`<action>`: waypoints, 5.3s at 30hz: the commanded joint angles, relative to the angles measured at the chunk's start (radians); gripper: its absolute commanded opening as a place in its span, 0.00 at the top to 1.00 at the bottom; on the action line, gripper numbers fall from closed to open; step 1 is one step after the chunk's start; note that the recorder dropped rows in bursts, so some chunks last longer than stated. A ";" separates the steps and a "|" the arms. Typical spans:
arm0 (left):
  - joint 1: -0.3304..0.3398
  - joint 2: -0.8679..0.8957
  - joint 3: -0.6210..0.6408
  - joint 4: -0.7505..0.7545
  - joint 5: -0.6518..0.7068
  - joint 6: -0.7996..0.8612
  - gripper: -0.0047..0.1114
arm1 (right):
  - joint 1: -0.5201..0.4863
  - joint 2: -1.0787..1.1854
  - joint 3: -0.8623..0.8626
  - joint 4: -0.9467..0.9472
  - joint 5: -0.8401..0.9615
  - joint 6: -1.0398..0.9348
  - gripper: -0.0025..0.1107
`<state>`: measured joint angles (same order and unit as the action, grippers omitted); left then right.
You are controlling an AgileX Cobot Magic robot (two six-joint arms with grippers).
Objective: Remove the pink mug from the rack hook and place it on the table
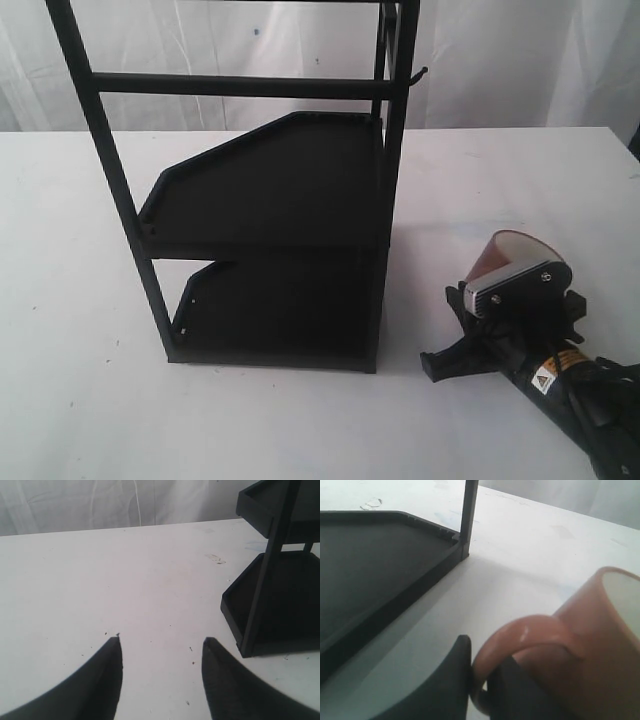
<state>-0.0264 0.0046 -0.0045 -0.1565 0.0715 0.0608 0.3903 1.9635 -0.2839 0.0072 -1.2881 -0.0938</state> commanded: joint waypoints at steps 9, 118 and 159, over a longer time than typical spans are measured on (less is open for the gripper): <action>0.002 -0.005 0.004 -0.009 0.005 -0.002 0.50 | -0.002 0.004 0.015 0.002 0.224 -0.165 0.98; 0.002 -0.005 0.004 -0.009 0.005 -0.002 0.50 | -0.002 -1.246 0.284 -0.093 0.234 0.241 0.98; 0.002 -0.005 0.004 -0.009 0.005 -0.002 0.50 | -0.254 -1.963 0.284 0.155 1.514 0.020 0.98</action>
<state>-0.0264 0.0046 -0.0045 -0.1565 0.0715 0.0608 0.1509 0.0077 -0.0072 0.1597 0.1651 -0.0846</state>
